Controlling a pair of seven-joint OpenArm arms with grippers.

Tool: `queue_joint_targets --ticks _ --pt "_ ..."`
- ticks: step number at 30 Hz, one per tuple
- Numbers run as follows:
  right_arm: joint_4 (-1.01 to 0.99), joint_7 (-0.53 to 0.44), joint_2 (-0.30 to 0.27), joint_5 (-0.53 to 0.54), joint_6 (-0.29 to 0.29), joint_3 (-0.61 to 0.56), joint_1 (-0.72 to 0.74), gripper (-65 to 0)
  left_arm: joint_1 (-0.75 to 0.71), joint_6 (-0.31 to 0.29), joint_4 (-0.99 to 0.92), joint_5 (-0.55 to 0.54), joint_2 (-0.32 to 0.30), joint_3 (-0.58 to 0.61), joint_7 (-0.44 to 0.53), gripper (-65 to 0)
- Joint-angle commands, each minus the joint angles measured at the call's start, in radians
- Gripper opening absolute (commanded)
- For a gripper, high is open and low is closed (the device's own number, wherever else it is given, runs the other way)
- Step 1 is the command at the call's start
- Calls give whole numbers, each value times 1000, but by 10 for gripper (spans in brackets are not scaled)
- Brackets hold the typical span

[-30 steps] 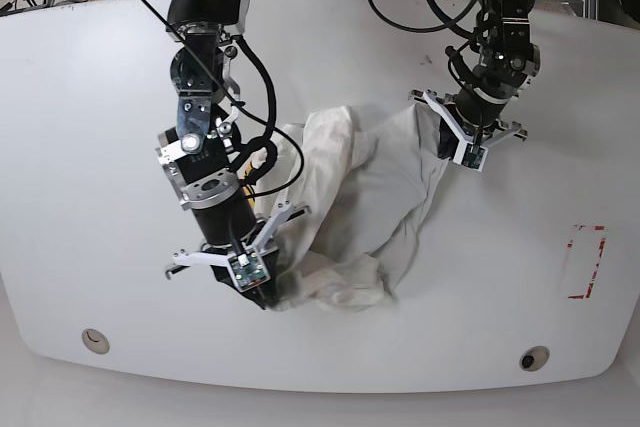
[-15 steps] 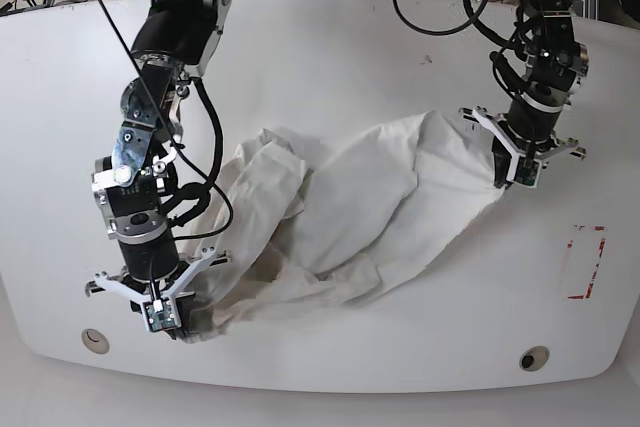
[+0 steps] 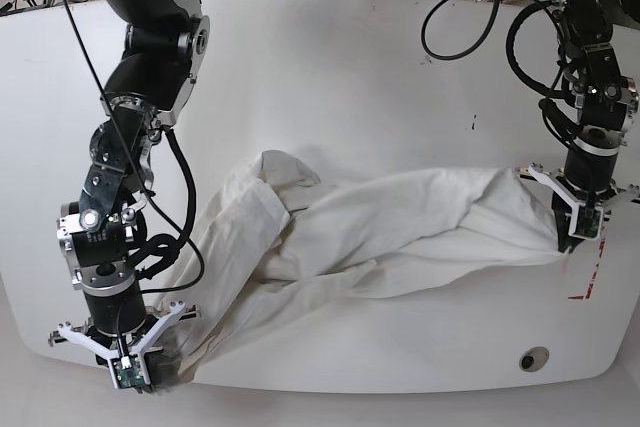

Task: Fold the T-shirt properly
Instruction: 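Pull both grippers apart, stretching the shirt lengthwise across the table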

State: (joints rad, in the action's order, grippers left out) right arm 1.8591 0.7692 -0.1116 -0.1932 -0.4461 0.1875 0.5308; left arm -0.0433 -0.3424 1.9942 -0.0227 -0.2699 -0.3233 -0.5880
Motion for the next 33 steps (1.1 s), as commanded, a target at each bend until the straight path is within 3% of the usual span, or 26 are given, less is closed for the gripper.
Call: queue_joint_targets --ticks 1,6,10,15,33 --pt "-11 -26 -21 5 8 -1 68 -637 64 10 18 -4 -32 -23 -8 -650" --pt "-54 -26 -38 5 8 -1 136 -637 187 6 18 -21 -44 -61 -132 -650" --pt "-120 -26 -52 -1 8 -1 205 -637 300 -42 17 -92 -32 -132 -280 -650" --pt "-198 -26 -75 2 8 2 288 -637 418 -57 15 -107 -32 -193 -396 -650" --pt "-419 -27 -135 4 10 63 516 -637 642 -57 -108 -107 -137 -201 -407 -650"
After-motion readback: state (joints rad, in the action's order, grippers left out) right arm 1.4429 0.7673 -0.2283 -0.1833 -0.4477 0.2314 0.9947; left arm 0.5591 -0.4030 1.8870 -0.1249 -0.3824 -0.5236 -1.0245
